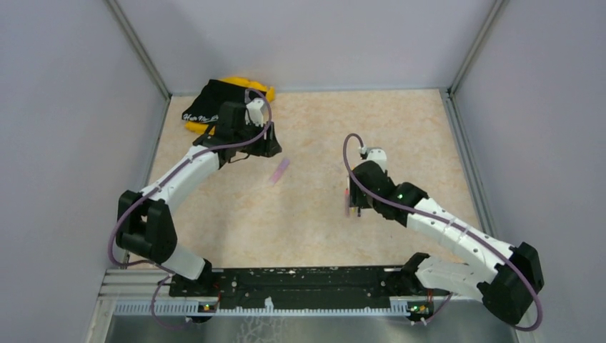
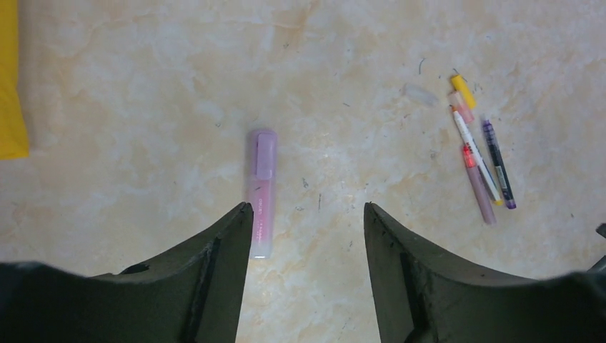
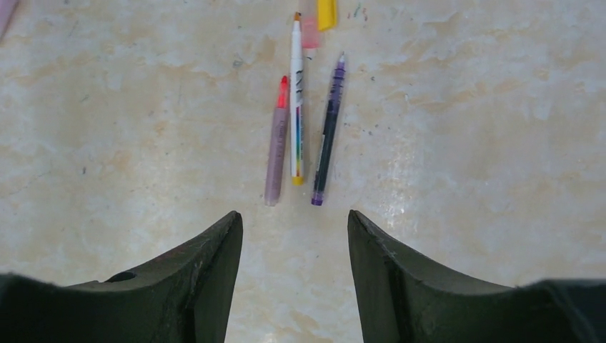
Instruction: Insert the pens into the pen caps
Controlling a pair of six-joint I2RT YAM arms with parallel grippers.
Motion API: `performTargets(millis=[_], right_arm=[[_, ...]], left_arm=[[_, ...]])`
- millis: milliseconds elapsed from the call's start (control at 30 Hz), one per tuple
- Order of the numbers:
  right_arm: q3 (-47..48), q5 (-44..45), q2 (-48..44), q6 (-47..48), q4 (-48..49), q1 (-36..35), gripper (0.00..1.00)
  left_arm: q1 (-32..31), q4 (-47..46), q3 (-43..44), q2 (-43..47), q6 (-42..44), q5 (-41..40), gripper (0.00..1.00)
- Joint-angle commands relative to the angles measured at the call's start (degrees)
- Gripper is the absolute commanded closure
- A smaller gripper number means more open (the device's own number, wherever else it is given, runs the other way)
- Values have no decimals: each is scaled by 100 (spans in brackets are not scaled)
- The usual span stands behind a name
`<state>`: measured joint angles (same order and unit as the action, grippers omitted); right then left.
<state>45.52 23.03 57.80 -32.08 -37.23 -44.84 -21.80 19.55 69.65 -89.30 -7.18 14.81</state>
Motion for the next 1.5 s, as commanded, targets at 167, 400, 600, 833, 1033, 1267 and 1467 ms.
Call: performTargets(millis=[167,400,600,833,1033,1267,1467], right_arm=[[267,-916,715,439,73,1202,54],[414,-705,1518,420,317,1344,59],[495,-1051,2074,324,650,1442,62],[780,-1135,2593,333,708,1570,63],[956,-1140,2982,396,695,1708,65],[1082,-1163,3276,460,695,1766,67],[1065,-1228,3431,480,735,1820,68]], left_arm=[[8,-1125,-643,673,-194,282,35],[12,-1907,-942,1011,-317,243,37],[14,-1907,-937,967,-207,230,37],[7,-1905,-908,977,-93,320,36],[8,-1758,-787,940,17,256,36],[3,-1689,-778,997,81,132,36],[5,-1660,-786,1001,89,123,36]])
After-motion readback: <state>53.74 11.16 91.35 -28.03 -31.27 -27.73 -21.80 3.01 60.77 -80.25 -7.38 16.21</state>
